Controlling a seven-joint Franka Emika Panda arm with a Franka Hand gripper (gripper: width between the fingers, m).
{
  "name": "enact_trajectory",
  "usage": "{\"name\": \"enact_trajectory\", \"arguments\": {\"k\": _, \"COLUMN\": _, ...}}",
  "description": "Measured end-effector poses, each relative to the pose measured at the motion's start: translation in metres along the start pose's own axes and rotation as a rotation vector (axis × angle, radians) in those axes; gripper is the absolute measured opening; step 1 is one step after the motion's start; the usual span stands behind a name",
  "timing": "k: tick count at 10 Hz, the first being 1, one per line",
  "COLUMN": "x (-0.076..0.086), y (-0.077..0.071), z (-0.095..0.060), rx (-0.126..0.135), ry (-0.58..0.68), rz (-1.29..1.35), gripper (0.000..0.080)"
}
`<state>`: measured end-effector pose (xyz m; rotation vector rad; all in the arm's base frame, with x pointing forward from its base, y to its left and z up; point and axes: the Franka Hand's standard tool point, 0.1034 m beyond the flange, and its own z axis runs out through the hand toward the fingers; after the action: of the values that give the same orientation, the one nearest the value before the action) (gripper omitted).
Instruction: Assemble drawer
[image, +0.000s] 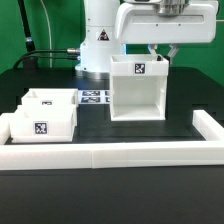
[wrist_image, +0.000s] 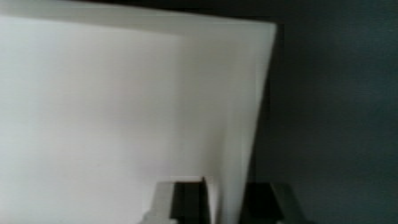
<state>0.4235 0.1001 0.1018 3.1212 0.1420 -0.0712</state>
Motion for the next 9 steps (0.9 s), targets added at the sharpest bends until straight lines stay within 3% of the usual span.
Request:
{"name": "enact_trajectory", "arguments": {"k": 7, "x": 0.001, "y": 0.000, "z": 0.000, "rx": 0.000, "ry": 0.000, "rz": -0.001, "gripper": 0.0038}}
{"name": "enact_trajectory", "arguments": {"k": 9, "x": 0.032, "y": 0.005, "z": -0.002, "rx": 0.014, "ry": 0.020, "rz": -0.037, "gripper": 0.0038}}
